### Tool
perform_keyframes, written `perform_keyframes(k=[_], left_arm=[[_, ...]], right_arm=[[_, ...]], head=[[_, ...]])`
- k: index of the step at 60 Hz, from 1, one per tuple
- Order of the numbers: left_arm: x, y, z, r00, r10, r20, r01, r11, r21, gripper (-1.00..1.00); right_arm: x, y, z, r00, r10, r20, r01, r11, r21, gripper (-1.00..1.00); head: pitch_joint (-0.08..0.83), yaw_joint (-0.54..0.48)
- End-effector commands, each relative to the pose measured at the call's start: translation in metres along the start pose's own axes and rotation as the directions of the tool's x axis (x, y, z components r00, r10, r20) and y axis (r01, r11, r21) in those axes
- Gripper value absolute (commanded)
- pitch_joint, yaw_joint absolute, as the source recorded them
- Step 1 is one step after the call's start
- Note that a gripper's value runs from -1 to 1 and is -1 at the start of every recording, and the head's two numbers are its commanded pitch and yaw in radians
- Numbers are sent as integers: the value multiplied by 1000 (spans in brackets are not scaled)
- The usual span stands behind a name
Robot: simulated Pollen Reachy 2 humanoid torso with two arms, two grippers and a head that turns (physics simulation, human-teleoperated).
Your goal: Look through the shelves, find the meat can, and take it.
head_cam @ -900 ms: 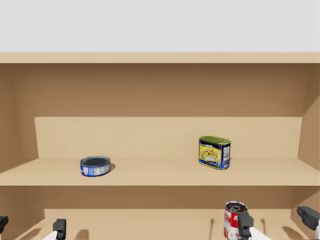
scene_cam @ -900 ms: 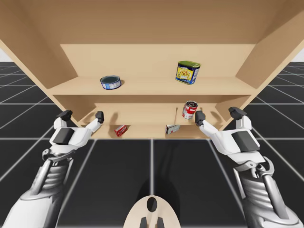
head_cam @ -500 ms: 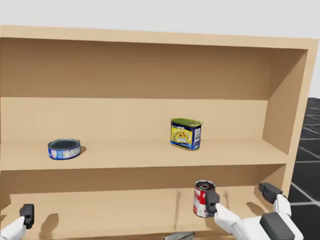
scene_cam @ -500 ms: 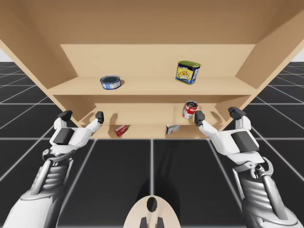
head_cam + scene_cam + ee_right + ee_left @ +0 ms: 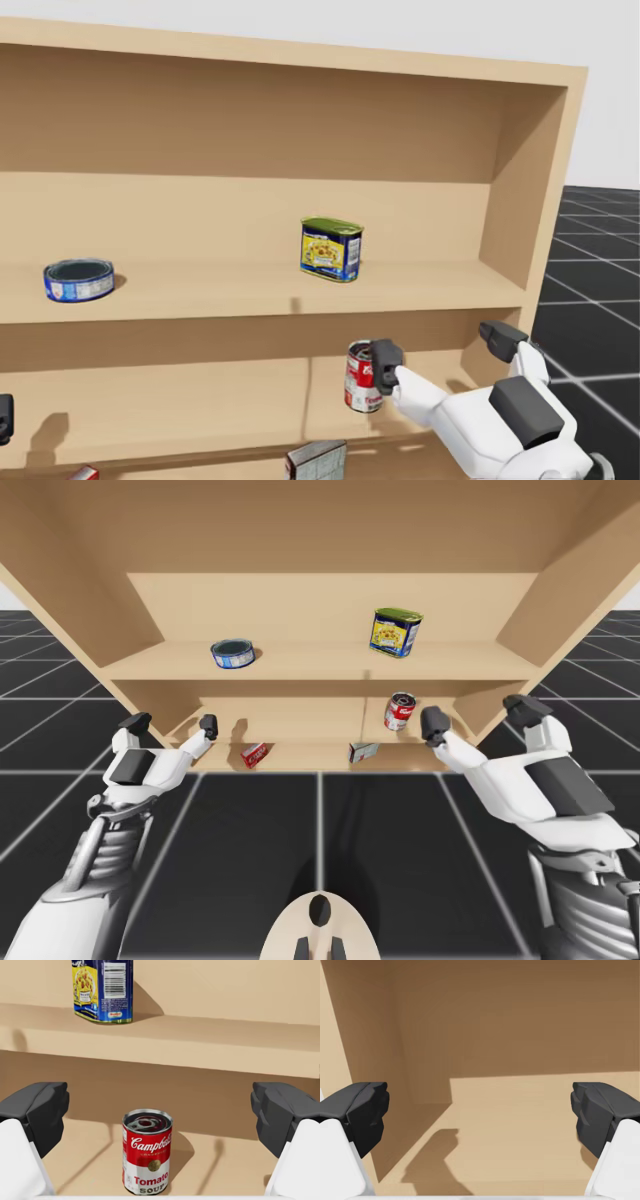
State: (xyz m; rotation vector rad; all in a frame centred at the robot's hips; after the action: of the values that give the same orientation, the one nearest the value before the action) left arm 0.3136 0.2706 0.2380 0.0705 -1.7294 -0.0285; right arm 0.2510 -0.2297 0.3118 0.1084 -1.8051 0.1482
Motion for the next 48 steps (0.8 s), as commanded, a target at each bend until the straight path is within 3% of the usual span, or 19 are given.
perform_keyframes(k=[1, 11, 22, 32, 48], left_arm=[[0, 0, 0, 1000, 3, -4, -3, 1000, 1, -1000], [1, 1, 0, 1000, 4, -4, -4, 1000, -2, -1000], [1, 1, 0, 1000, 6, -3, -6, 1000, -5, -1000], [2, 2, 1, 1000, 6, -1, -7, 1000, -5, -1000], [3, 3, 2, 1000, 7, 2, -7, 1000, -3, -1000]], right_arm=[[50, 5, 9, 1000, 30, 3, -30, 997, 64, -1000], [79, 9, 1, 998, 56, -21, -54, 992, 118, -1000], [85, 12, -31, 994, 24, -104, -5, 982, 187, -1000], [87, 7, -71, 986, -42, -162, 79, 969, 232, -1000], [81, 8, -123, 968, -30, -248, 89, 969, 231, -1000]], head=[[134, -199], [137, -197], [140, -196], [144, -196], [156, -193]])
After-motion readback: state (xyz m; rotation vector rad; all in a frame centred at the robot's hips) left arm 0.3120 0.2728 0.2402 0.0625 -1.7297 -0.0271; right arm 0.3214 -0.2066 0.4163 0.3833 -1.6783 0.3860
